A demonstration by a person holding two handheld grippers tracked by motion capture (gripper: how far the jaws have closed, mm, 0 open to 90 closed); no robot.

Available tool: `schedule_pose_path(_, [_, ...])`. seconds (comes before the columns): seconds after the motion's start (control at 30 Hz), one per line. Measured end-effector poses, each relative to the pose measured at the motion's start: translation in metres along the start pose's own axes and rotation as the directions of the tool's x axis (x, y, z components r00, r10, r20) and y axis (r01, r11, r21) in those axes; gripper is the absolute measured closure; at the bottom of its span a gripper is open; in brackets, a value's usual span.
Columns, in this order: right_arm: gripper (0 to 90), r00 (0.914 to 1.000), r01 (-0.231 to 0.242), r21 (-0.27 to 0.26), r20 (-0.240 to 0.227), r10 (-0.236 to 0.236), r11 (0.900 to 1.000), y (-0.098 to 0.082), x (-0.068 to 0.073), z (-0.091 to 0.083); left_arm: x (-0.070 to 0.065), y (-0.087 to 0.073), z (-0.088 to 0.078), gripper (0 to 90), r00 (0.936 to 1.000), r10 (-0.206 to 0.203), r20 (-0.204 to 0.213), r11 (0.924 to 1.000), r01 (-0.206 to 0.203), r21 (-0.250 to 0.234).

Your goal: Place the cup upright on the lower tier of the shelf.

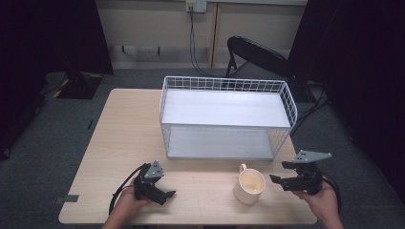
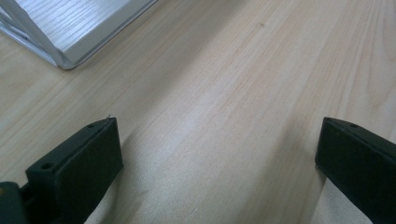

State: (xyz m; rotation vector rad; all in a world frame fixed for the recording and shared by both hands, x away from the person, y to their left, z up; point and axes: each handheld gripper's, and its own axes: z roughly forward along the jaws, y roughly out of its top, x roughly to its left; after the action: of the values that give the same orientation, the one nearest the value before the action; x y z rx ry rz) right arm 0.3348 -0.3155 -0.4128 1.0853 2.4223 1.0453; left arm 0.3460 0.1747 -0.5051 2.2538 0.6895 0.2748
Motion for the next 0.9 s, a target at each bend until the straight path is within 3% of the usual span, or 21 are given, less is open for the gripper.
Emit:
schedule_pose_path(0.17, [25.8, 0.9998, 0.015, -0.009, -0.012, -0.015, 1.0, 0.008, 0.008, -0.002, 0.0, 0.0, 0.0, 0.0, 1.0, 0.0, 0.0, 1.0, 0.0, 0.0])
schedule_pose_path(0.6, [29.0, 0.9984, -0.018, -0.053, -0.054, 0.015, 0.998, 0.012, 0.017, 0.004, 0.0, 0.0, 0.0, 0.0, 1.0, 0.0, 0.0, 1.0, 0.0, 0.0])
schedule_pose_path(0.63, [32.2, 0.9972, -0.028, -0.074, -0.072, 0.023, 0.997, 0.011, 0.02, 0.007, 0.0, 0.0, 0.0, 0.0, 1.0, 0.0, 0.0, 1.0, 0.0, 0.0])
schedule_pose_path(0.77, [36.6, 0.9957, -0.047, -0.051, -0.082, 0.043, 0.998, 0.011, 0.023, 0.015, 0.0, 0.0, 0.0, 0.0, 1.0, 0.0, 0.0, 1.0, 0.0, 0.0])
schedule_pose_path(0.8, [42.9, 0.9945, -0.052, -0.048, -0.093, 0.048, 0.997, 0.01, 0.026, 0.019, 0.0, 0.0, 0.0, 0.0, 1.0, 0.0, 0.0, 1.0, 0.0, 0.0])
schedule_pose_path(0.9, [47.8, 0.9944, -0.05, -0.056, -0.096, 0.045, 0.997, 0.009, 0.03, 0.024, 0.0, 0.0, 0.0, 0.0, 1.0, 0.0, 0.0, 1.0, 0.0, 0.0])
